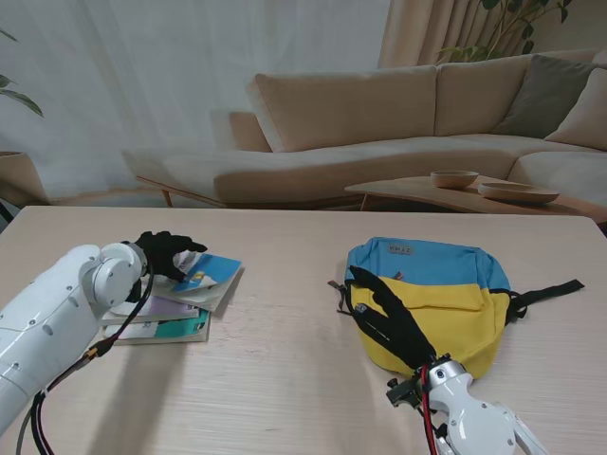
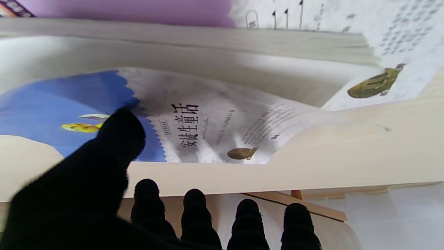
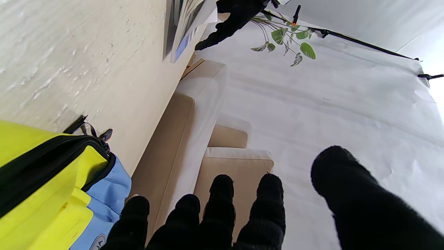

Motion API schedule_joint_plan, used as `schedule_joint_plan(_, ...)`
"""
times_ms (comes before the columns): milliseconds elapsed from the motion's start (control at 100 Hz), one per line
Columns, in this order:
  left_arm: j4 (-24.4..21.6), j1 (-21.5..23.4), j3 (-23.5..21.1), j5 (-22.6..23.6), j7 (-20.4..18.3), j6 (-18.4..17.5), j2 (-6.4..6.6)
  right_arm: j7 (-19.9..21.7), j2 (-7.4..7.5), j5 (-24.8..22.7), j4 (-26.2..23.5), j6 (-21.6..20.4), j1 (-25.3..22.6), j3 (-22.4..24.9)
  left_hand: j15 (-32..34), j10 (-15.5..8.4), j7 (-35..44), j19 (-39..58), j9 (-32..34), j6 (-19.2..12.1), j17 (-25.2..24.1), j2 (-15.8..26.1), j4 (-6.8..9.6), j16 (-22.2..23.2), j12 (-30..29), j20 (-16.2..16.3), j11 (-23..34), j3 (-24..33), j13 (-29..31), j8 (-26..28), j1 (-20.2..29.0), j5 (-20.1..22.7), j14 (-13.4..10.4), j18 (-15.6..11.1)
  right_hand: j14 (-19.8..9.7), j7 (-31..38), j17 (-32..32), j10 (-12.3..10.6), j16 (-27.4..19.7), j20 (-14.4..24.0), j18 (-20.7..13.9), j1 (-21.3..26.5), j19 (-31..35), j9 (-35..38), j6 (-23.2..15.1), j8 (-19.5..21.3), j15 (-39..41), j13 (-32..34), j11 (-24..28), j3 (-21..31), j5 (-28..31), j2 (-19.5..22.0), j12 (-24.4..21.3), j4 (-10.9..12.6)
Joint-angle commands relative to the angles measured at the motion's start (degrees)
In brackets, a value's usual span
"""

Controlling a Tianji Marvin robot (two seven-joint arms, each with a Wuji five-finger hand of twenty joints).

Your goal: Pack books into the school bag then zip close the school bag

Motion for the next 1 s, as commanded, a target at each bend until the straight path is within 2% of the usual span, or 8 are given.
schedule_joint_plan(0,1.25,-1.03,0.81,-1.51,-2.00,0.03,0.03,0.70,-0.36,-0.06,-0.60,0.30,-0.72,-0.02,-2.14,-0.72,-2.44,-2.89,-2.46,-1.56,-0.29,-1.69,-2.91,-2.81,-2.30,-3.39,-2.24,-0.49,-0.65,-0.43,-3.21,-2.20,-1.49,-1.15,-1.47,0.71,-0.18,-0.27,-0.36,-0.03,-1.85,2.07,0.40,-0.69,-0.34,-0.97,0.37,-1.17,0.62,0.44,-0.86,-0.99,0.40,0.33)
schedule_joint_plan(210,5.92,-4.50,5.08,-4.07,-2.64,-1.47,0.09,0.82,-0.31,-0.20,-2.06,1.55,-1.46,0.56,-3.60,-1.24,-8.32,-4.33,-3.09,-1.84,0.15,-1.65,-2.98,-8.96,-10.17,-9.87,-3.96,-2.73,-0.79,-0.99,-3.58,-2.40,-2.42,-1.70,-1.42,0.81,-0.24,-0.30,-0.32,-0.10,-1.82,2.08,0.48,-0.72,-0.44,-1.19,0.46,-1.10,0.59,0.55,-0.93,-1.03,0.39,0.33)
schedule_joint_plan(360,7.63,-6.05,6.88,-5.88,-4.45,-2.87,0.30,0.79,-0.33,-0.22,-2.23,1.81,-1.52,0.62,-4.55,-0.37,-9.42,-6.39,-3.91,-1.42,0.76,-1.93,-3.04,-15.11,-18.07,-15.34,-5.13,-6.22,-1.14,-10.75,-3.99,-2.19,-3.05,-2.14,-1.27,0.88,-0.26,-0.38,-0.23,-0.14,-1.78,2.28,0.56,-0.71,-0.46,-1.31,0.67,-1.02,0.57,0.74,-0.88,-1.15,0.38,0.37)
schedule_joint_plan(510,7.59,-5.64,6.28,-5.60,-4.20,-3.68,0.39,0.92,-0.30,-0.19,-2.31,1.92,-1.58,0.65,-4.52,0.65,-9.12,-6.52,-3.92,-1.08,0.72,-2.75,-3.16,-15.70,-18.31,-16.02,-4.91,-7.42,-1.20,-11.64,-5.00,-2.11,-3.12,-1.81,-1.22,0.93,-0.27,-0.43,-0.18,-0.18,-1.76,2.34,0.64,-0.75,-0.46,-1.43,0.81,-1.02,0.53,0.96,-0.91,-1.25,0.37,0.42)
schedule_joint_plan(580,7.20,-5.04,5.46,-5.09,-3.70,-4.11,0.40,0.94,-0.30,-0.13,-2.38,1.98,-1.61,0.65,-4.11,0.28,-8.96,-6.12,-3.39,-0.47,0.64,-3.14,-3.01,-15.00,-13.86,-16.43,-3.48,-7.67,-1.10,-11.91,-5.11,-2.25,-3.09,-1.43,-1.18,1.00,-0.28,-0.35,-0.16,-0.21,-1.76,2.43,0.67,-0.71,-0.43,-1.47,0.85,-1.02,0.55,1.10,-0.83,-1.32,0.37,0.45)
schedule_joint_plan(720,6.54,-4.11,4.14,-4.00,-2.66,-4.69,0.41,1.05,-0.27,-0.13,-2.48,1.98,-1.69,0.69,-2.95,-0.75,-8.81,-5.64,-2.64,0.57,0.46,-3.50,-3.03,-8.93,8.60,-16.34,1.35,-7.31,-0.70,-13.14,-5.56,-2.28,-2.83,-1.04,-1.14,1.04,-0.28,-0.37,-0.13,-0.25,-1.75,2.43,0.74,-0.72,-0.49,-1.58,0.95,-1.00,0.53,1.30,-0.90,-1.39,0.37,0.48)
schedule_joint_plan(780,6.39,-3.88,3.80,-3.61,-2.18,-5.00,0.40,1.06,-0.26,-0.11,-2.58,1.98,-1.77,0.73,-2.51,-0.95,-8.37,-5.38,-2.71,0.96,0.41,-3.05,-2.94,-7.52,12.63,-16.04,1.84,-7.56,-0.66,-11.65,-5.76,-2.31,-2.74,-0.94,-1.14,1.07,-0.27,-0.38,-0.12,-0.27,-1.73,2.41,0.77,-0.72,-0.46,-1.61,0.97,-1.01,0.53,1.37,-0.88,-1.41,0.37,0.48)
schedule_joint_plan(990,6.86,-3.93,2.79,-4.62,-0.67,-5.56,0.01,0.99,-0.24,-0.38,-2.73,1.77,-1.95,0.92,-2.36,-0.44,-7.62,-4.36,-2.30,1.11,0.25,-0.80,-1.94,-6.39,7.60,-14.34,-0.72,-7.98,-0.59,-5.47,-5.18,-2.39,-2.78,-1.00,-1.14,1.22,-0.21,-0.31,-0.10,-0.32,-1.70,2.42,0.90,-0.71,-0.42,-1.67,1.07,-0.97,0.59,1.54,-0.75,-1.50,0.40,0.49)
